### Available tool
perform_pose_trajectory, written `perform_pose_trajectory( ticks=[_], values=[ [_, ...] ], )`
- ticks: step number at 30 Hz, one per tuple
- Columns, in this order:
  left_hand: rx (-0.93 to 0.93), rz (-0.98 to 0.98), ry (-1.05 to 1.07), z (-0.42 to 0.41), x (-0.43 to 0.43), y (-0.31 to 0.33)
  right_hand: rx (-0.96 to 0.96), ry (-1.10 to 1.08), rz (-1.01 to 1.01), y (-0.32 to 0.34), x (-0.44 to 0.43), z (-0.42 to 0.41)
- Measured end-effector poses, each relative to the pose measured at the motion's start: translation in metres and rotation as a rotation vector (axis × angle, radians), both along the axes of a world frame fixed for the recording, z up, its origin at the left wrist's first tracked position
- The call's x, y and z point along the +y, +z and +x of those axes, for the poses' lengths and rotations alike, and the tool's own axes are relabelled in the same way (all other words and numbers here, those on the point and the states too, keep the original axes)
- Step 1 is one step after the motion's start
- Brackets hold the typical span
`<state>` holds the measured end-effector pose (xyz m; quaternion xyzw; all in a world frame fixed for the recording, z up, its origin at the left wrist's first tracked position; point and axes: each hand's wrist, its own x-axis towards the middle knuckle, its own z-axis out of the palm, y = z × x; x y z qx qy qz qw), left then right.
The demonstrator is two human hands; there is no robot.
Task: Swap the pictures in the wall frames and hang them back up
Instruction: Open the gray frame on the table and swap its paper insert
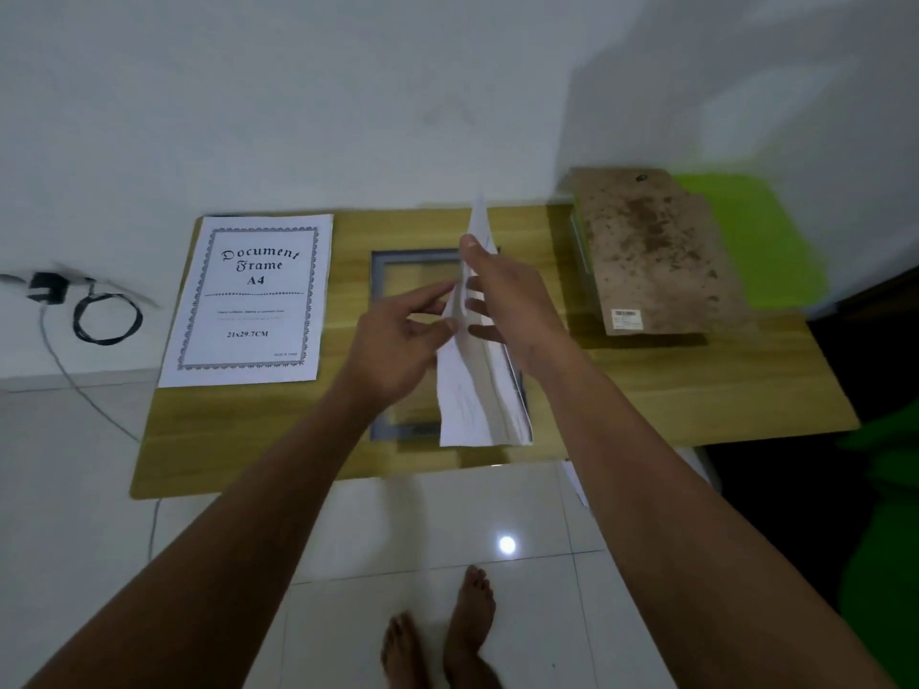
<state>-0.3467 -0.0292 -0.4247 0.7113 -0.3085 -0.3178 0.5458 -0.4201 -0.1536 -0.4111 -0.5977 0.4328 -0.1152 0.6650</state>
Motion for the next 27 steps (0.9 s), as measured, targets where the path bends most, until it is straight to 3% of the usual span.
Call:
perform_pose_trajectory(
  ticks=[5, 9, 13, 19, 23, 27],
  values=[
    [0.000, 0.033, -0.078, -0.015, 0.005, -0.005, 0.010, -0.150, -0.143, 0.002, 0.010, -0.020],
    [-0.087, 0.090, 0.132, -0.010, 0.008, -0.020, 0.071, -0.284, -0.270, 0.004, 0.003, -0.049],
    [0.230, 0.330, 0.120, -0.002, 0.014, -0.037, 0.059, -0.367, -0.194, 0.005, -0.005, -0.086],
    [0.422, 0.261, -0.030, -0.015, 0.020, -0.042, 0.062, -0.428, -0.018, -0.008, -0.013, -0.132],
    [0.375, 0.253, -0.010, -0.028, 0.024, -0.040, 0.103, -0.409, -0.050, -0.023, -0.012, -0.152],
    [0.101, 0.326, -0.061, -0.048, 0.031, -0.056, 0.211, -0.293, -0.091, -0.048, -0.008, -0.171]
  ],
)
